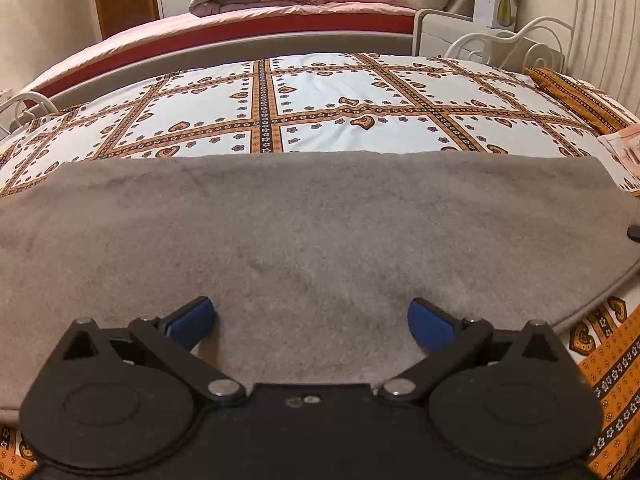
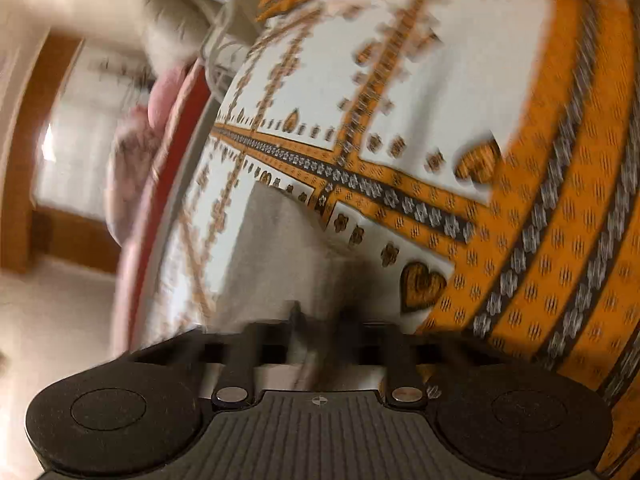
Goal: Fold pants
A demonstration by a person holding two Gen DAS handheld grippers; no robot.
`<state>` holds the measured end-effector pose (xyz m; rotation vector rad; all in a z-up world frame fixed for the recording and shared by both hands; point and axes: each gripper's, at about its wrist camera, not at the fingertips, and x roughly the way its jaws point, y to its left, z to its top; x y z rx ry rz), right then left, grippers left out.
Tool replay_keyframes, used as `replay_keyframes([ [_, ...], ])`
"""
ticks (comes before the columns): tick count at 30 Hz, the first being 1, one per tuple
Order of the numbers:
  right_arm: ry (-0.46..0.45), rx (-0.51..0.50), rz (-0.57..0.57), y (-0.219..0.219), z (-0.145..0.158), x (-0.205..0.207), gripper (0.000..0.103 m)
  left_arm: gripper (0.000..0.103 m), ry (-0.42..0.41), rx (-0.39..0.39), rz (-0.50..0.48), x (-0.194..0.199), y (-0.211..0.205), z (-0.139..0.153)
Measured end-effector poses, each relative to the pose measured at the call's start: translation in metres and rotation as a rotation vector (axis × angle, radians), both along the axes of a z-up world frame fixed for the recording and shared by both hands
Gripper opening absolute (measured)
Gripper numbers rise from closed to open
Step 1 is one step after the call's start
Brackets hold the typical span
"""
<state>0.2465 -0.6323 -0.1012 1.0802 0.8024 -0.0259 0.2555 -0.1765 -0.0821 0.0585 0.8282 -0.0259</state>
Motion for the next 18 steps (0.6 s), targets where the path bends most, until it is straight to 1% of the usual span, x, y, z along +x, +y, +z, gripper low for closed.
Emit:
replay_keyframes([
  [4,-0.052,-0.182,0.053,0.022,0.028,0.002,0.015,0.097,-0.022,0.008,-0.009,-0.003,0.000,-0.002],
  [5,-0.064,-0.210,0.061,0.027,0.034,0.002,0.015,0.097,-0.029,0.008,-0.014,-0.004,0.000,-0.003],
  [7,-0.102,-0.234,0.073,0.038,0.046,0.001,0.015,0.097,-0.041,-0.020,-0.009,-0.007,0.008,0.001],
  [9,-0.145,-0.276,0.095,0.053,0.061,0.000,0.015,0.097,-0.058,0.009,0.002,-0.010,0.022,0.007],
  [11,-0.200,-0.326,0.138,0.076,0.080,0.000,0.015,0.096,-0.097,0.030,0.009,-0.012,0.054,0.016],
  [13,-0.258,-0.391,0.201,0.107,0.099,0.001,0.015,0.097,-0.147,0.079,0.037,-0.014,0.102,0.030],
  [16,-0.341,-0.473,0.290,0.159,0.122,0.003,0.015,0.097,-0.203,0.168,0.091,-0.021,0.186,0.056],
  [18,-0.399,-0.525,0.353,0.198,0.136,0.003,0.015,0.097,-0.233,0.232,0.148,-0.028,0.243,0.074],
])
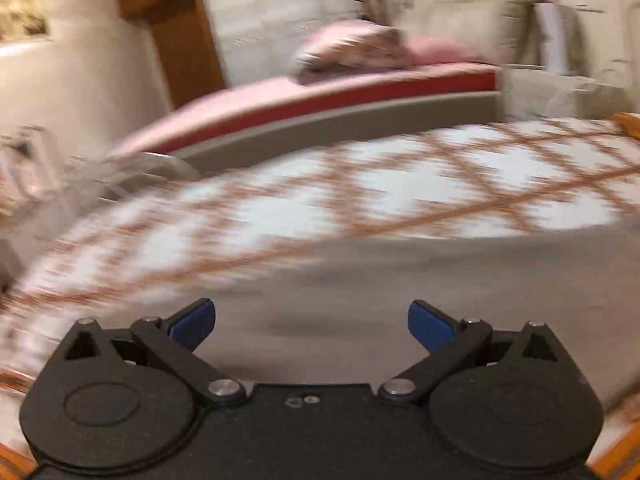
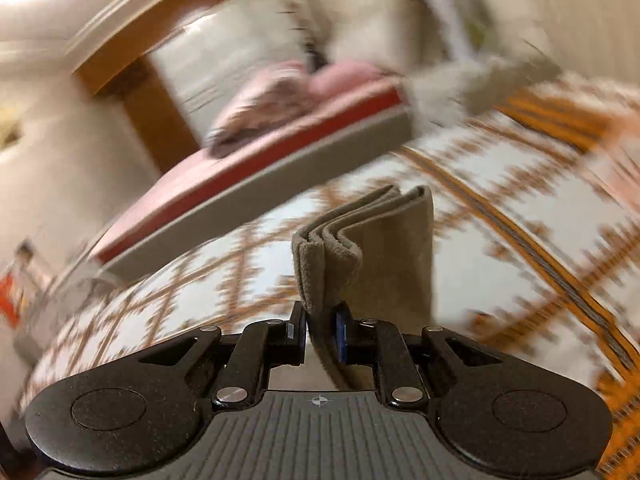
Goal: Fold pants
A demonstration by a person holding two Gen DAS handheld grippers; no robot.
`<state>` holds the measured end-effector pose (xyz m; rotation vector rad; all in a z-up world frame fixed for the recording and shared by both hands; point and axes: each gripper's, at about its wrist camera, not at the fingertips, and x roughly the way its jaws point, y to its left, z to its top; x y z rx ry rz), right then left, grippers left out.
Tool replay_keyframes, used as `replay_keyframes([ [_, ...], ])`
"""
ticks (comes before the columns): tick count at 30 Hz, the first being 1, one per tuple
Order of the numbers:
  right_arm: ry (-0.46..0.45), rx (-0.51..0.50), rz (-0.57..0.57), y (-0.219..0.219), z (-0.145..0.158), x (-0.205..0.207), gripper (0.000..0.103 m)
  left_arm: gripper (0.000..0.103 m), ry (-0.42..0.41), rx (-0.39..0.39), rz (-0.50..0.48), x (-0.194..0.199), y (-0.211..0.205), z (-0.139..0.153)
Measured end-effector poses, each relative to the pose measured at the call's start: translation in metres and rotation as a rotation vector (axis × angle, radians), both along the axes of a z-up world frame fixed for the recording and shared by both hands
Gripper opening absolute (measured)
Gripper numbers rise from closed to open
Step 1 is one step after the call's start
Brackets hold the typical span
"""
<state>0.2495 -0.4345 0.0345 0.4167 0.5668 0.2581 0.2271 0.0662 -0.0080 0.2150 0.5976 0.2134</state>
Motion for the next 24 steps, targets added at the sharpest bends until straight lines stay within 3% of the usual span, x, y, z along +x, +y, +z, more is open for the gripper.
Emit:
replay_keyframes([
  [3,-0.055,-0.045,0.122,0.068,0.013,0.000,0.015,0.097,-0.048,0.029,0.121,-0.016,0.074,0.022],
  [6,-0.067,-0.075,0.252,0.141,0.008,-0.003,0.015,0.097,-0.101,-0.034,0.238,-0.038,0.128,0.027],
  [9,-0.059,-0.166,0.425,0.223,-0.019,-0.017,0.015,0.097,-0.079,-0.144,0.323,-0.052,0.158,0.018],
  [11,-0.060,-0.235,0.599,0.273,-0.048,-0.040,0.017,0.097,-0.072,-0.193,0.340,-0.057,0.168,0.017],
  [13,0.028,-0.357,0.725,0.312,-0.074,-0.054,0.025,0.097,-0.076,-0.195,0.329,-0.061,0.173,0.019],
  [15,-0.042,-0.337,0.714,0.311,-0.075,-0.067,0.027,0.097,-0.081,-0.209,0.332,-0.065,0.179,0.021],
  [21,-0.068,-0.213,0.697,0.289,-0.058,-0.056,0.027,0.097,-0.060,-0.287,0.339,-0.068,0.196,0.010],
  [24,0.037,-0.260,0.689,0.300,-0.074,-0.059,0.027,0.097,-0.045,-0.305,0.323,-0.066,0.194,0.006],
])
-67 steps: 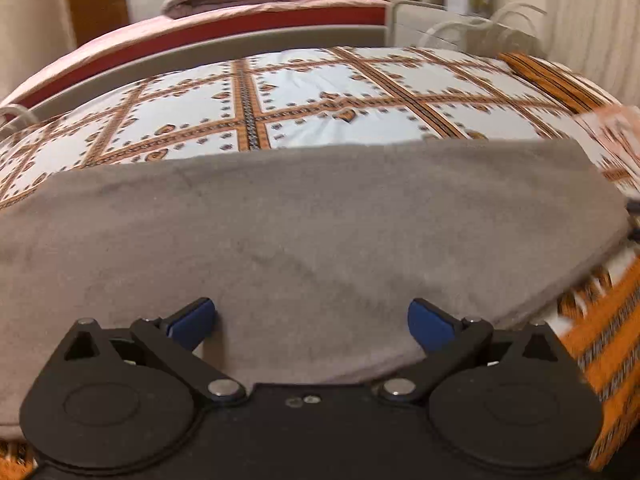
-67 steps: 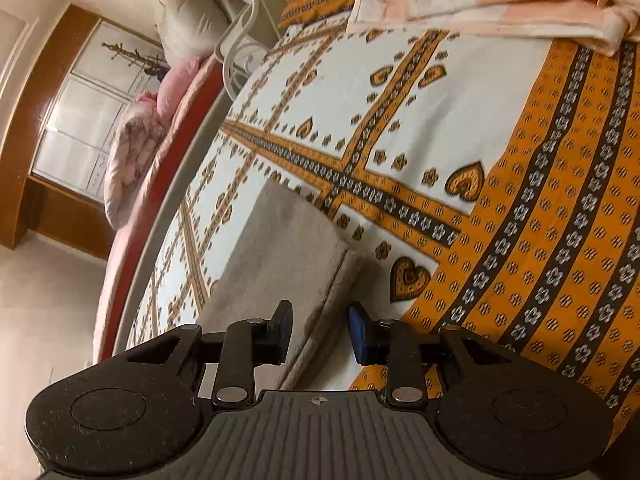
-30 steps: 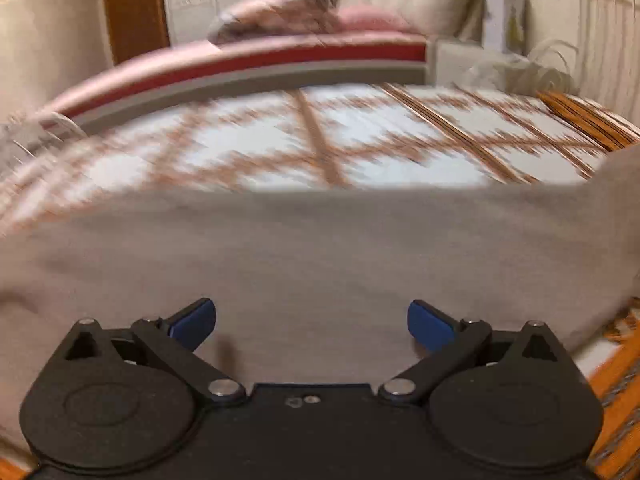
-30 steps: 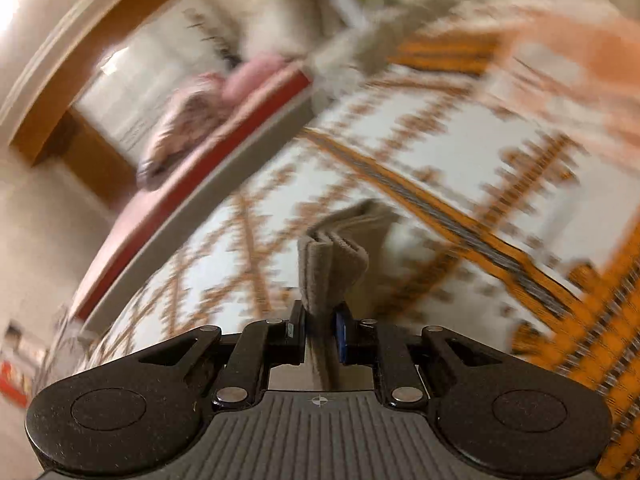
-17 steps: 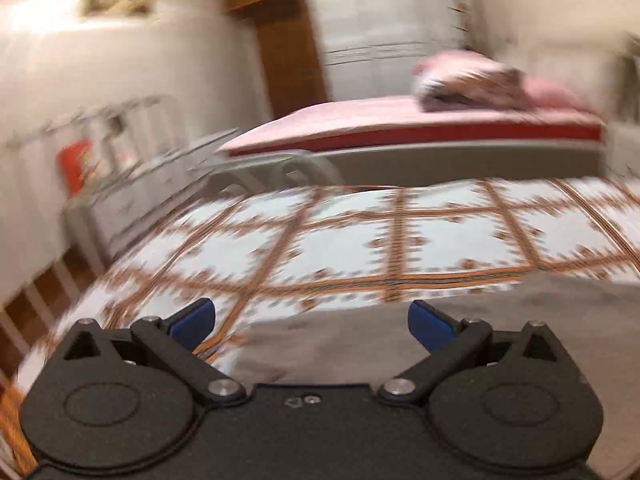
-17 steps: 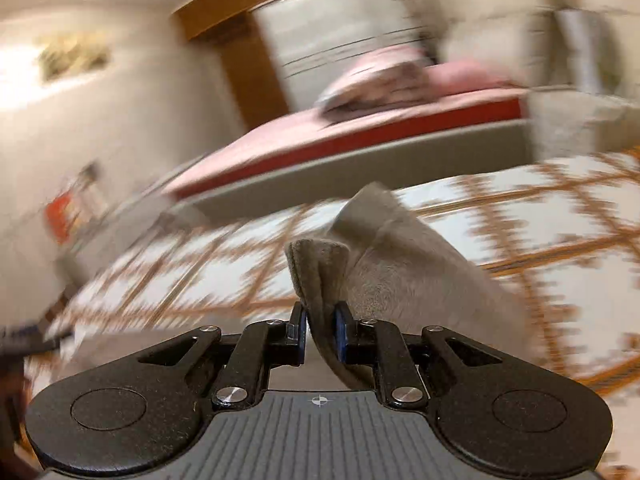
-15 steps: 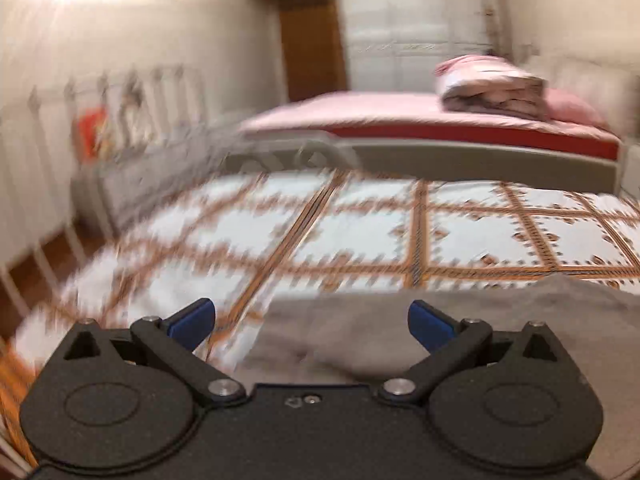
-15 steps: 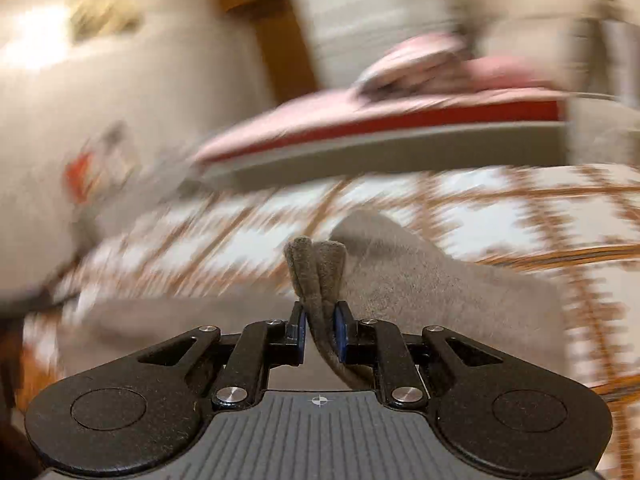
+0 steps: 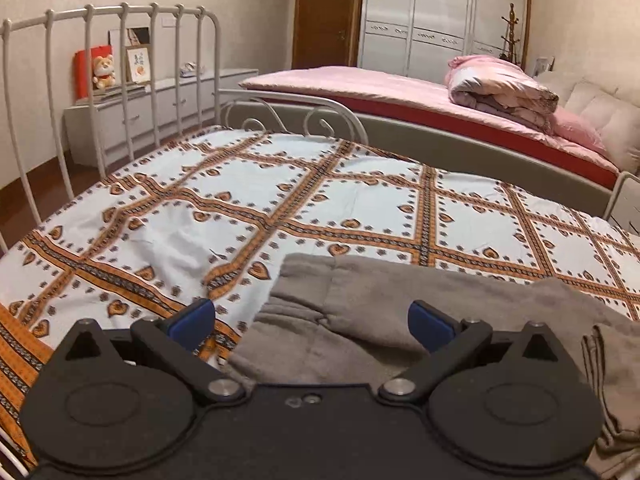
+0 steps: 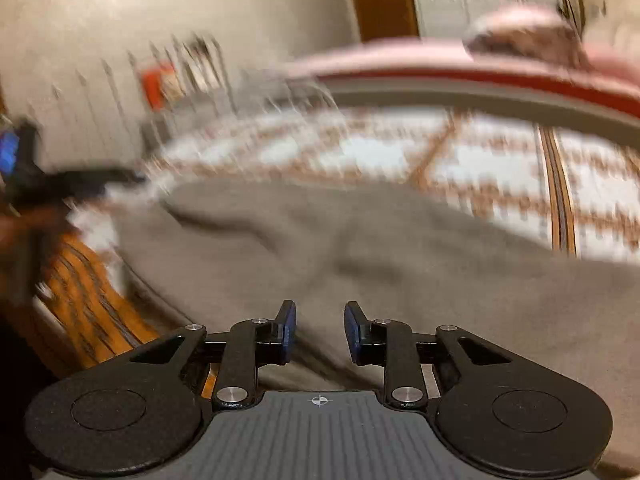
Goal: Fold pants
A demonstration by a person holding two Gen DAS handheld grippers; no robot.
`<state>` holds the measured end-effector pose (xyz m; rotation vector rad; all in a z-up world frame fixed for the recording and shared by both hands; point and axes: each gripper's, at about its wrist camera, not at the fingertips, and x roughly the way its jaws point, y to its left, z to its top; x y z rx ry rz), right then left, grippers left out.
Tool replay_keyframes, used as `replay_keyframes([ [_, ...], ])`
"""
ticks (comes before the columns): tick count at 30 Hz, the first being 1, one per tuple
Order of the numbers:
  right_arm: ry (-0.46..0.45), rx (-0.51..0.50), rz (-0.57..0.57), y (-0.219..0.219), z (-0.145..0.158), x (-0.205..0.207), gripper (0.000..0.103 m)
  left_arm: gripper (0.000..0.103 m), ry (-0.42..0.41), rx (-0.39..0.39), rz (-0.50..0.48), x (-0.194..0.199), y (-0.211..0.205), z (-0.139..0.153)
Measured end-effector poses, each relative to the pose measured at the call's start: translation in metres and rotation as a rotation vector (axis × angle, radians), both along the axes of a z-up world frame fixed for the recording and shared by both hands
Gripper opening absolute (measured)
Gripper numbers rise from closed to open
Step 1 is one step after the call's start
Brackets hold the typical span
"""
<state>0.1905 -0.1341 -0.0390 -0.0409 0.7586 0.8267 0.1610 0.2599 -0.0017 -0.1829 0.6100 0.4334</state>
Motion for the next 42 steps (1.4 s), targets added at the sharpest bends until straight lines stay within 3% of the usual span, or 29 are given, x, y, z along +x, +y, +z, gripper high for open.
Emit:
replay_keyframes([
  [1,0.078,-0.038,0.032,0.009,-0.015,0.008,0.036,0.097,0.011,0.001,-0.004,0.001,-0.001,-0.001],
  [3,0.041,-0.032,0.057,0.013,-0.014,0.007,0.043,0.097,0.036,-0.017,-0.002,-0.001,-0.001,-0.003],
  [7,0.024,0.054,0.008,-0.004,0.014,0.017,0.043,0.097,0.015,-0.087,0.045,-0.024,0.015,-0.004],
  [9,0.015,0.064,-0.001,-0.015,0.023,0.027,0.044,0.096,0.003,-0.190,0.063,-0.038,0.034,-0.008],
  [12,0.018,0.063,-0.005,-0.033,0.027,0.047,0.044,0.085,-0.012,-0.365,0.077,-0.049,0.059,-0.020],
  [16,0.040,0.064,-0.072,-0.054,0.014,0.056,0.052,0.075,0.007,-0.459,0.108,-0.053,0.072,-0.032],
  [19,0.083,0.088,-0.106,-0.067,0.008,0.053,0.052,0.070,-0.017,-0.551,0.092,-0.049,0.077,-0.040],
  [22,0.067,0.076,-0.092,-0.066,0.011,0.048,0.053,0.058,-0.014,-0.661,0.094,-0.045,0.079,-0.054],
  [29,0.052,0.048,-0.072,-0.061,0.005,0.042,0.054,0.055,-0.026,-0.739,0.105,-0.031,0.088,-0.071],
  [31,0.054,0.046,-0.081,-0.063,0.004,0.043,0.055,0.058,-0.048,-0.773,0.113,-0.029,0.090,-0.076],
  [34,0.057,0.051,-0.095,-0.067,0.003,0.045,0.056,0.061,-0.054,-0.766,0.096,-0.018,0.093,-0.081],
  [37,0.058,0.046,-0.106,-0.069,0.003,0.047,0.058,0.066,-0.130,-0.783,0.086,-0.013,0.100,-0.089],
  [39,0.038,0.024,-0.138,-0.070,0.003,0.048,0.059,0.062,-0.181,-0.802,0.096,-0.013,0.104,-0.092],
  [40,0.020,0.002,-0.178,-0.071,0.003,0.051,0.060,0.044,-0.183,-0.790,0.102,-0.015,0.103,-0.091],
  [42,0.015,-0.010,-0.221,-0.074,0.001,0.058,0.060,0.035,-0.174,-0.767,0.098,-0.017,0.101,-0.085],
])
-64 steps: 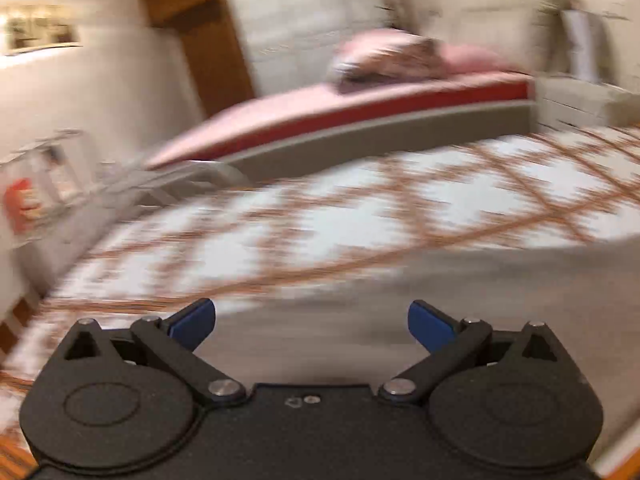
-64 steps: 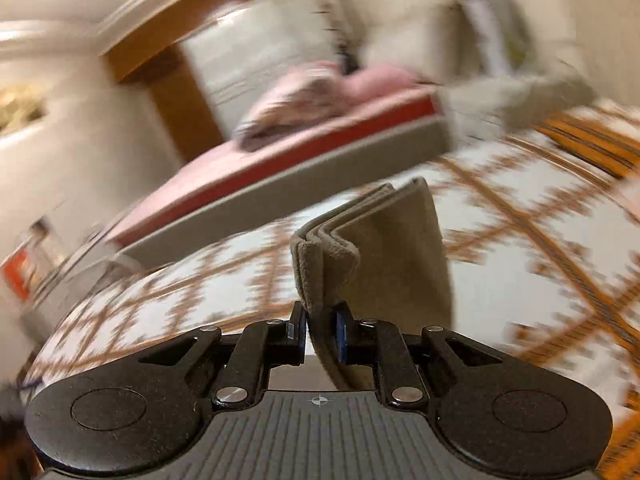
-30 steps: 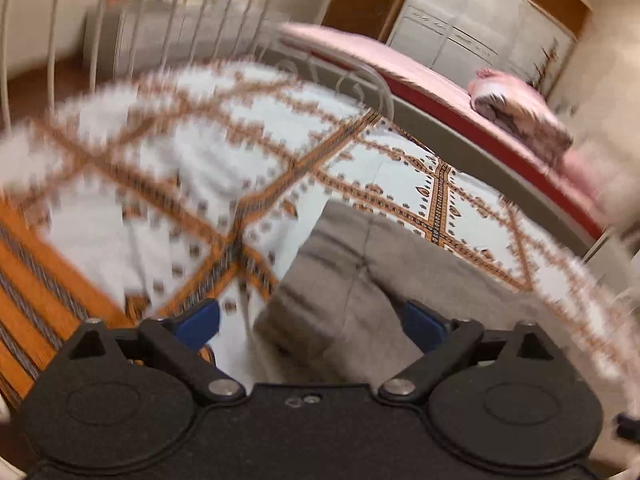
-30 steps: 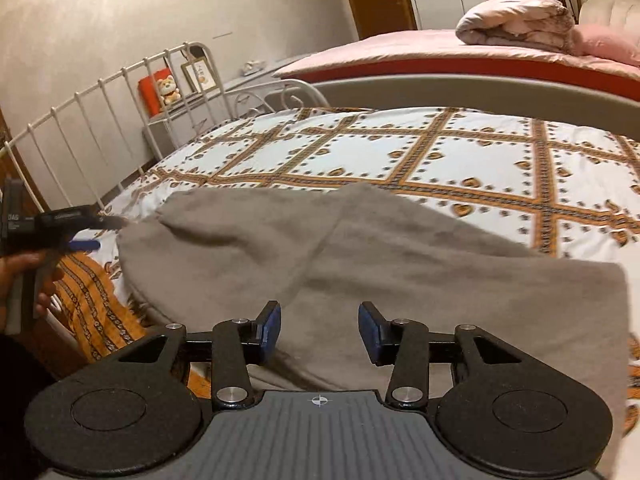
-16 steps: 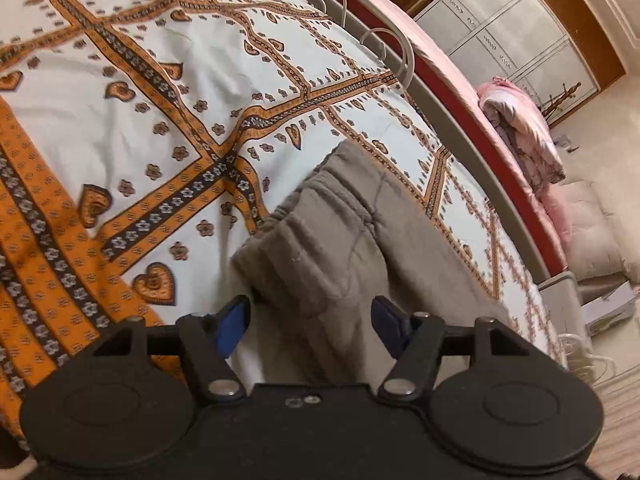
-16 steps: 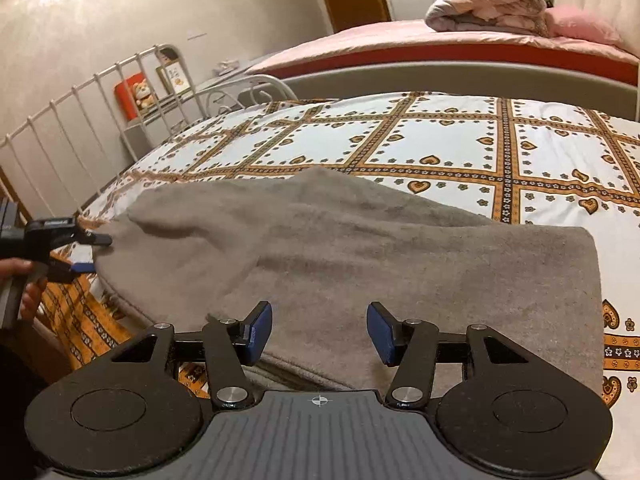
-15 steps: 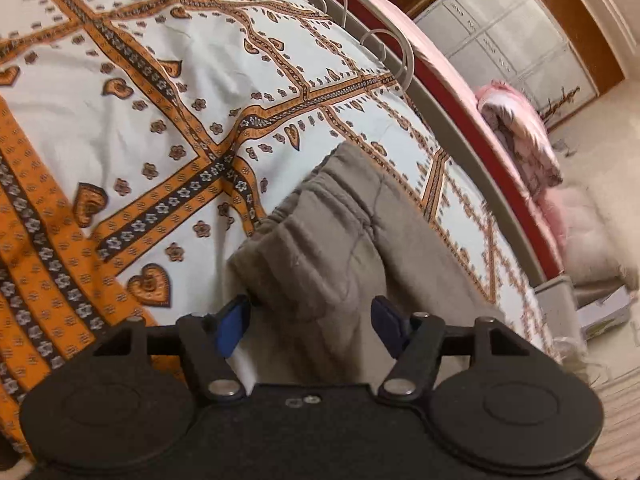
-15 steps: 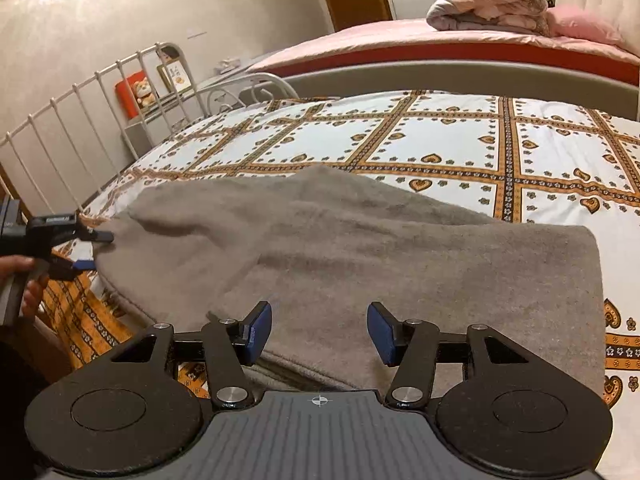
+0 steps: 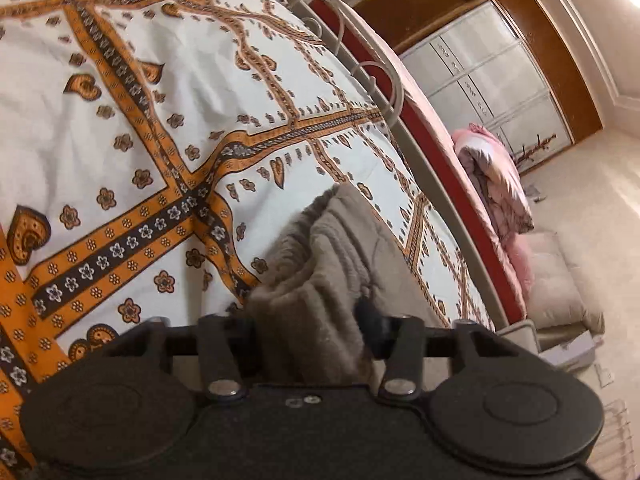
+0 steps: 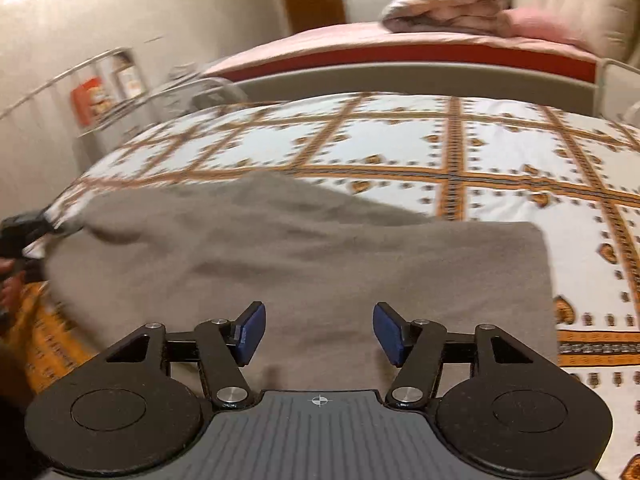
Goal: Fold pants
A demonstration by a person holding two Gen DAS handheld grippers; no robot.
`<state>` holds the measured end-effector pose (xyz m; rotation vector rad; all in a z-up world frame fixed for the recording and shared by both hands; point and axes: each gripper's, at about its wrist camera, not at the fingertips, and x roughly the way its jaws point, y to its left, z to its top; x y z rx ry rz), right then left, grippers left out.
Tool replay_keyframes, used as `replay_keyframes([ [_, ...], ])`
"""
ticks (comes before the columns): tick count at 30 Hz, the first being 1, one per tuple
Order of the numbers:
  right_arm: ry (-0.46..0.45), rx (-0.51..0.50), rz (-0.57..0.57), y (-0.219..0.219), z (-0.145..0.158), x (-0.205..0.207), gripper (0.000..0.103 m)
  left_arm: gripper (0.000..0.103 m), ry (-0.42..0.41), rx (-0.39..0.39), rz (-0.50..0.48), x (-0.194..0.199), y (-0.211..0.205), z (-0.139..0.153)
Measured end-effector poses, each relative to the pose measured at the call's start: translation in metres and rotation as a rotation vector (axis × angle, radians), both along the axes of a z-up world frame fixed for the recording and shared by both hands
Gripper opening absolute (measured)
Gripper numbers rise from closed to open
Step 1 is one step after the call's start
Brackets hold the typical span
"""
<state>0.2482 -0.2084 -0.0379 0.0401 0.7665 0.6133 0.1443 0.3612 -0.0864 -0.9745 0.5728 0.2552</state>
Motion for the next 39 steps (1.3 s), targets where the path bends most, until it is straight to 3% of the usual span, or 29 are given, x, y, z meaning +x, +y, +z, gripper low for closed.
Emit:
replay_keyframes([
  [3,0.080,-0.143,0.001,0.010,-0.024,0.016,0.064,0.031,-0.006,0.019,0.000,-0.003,-0.004,0.008],
  [4,0.049,-0.154,0.020,0.012,-0.023,0.013,0.070,0.030,-0.016,0.019,0.002,-0.006,-0.005,0.012],
  [6,0.024,-0.155,0.031,0.013,-0.013,0.008,0.070,0.028,-0.045,0.051,-0.012,-0.010,-0.010,0.026],
  [9,-0.027,-0.077,-0.008,-0.006,0.007,0.004,0.071,0.027,-0.085,0.123,-0.061,-0.009,-0.023,0.050],
  [15,0.000,0.042,-0.136,-0.065,0.038,0.023,0.071,0.025,-0.211,0.171,-0.197,0.016,-0.073,0.086],
  [19,0.009,0.112,-0.236,-0.105,0.051,0.035,0.072,0.025,-0.229,0.204,-0.311,0.051,-0.124,0.098],
  [24,0.077,0.160,-0.326,-0.138,0.041,0.038,0.072,0.025,-0.202,0.258,-0.464,0.091,-0.200,0.096],
  [27,0.103,0.131,-0.359,-0.147,0.034,0.040,0.072,0.025,-0.211,0.268,-0.538,0.105,-0.238,0.096],
  [29,0.114,0.099,-0.390,-0.156,0.029,0.040,0.072,0.025,-0.225,0.266,-0.588,0.111,-0.262,0.094],
  [37,0.162,0.121,-0.448,-0.189,0.019,0.035,0.072,0.025,-0.264,0.283,-0.831,0.126,-0.371,0.080],
  [39,0.165,0.126,-0.455,-0.191,0.020,0.034,0.073,0.036,-0.231,0.304,-0.898,0.130,-0.397,0.067],
])
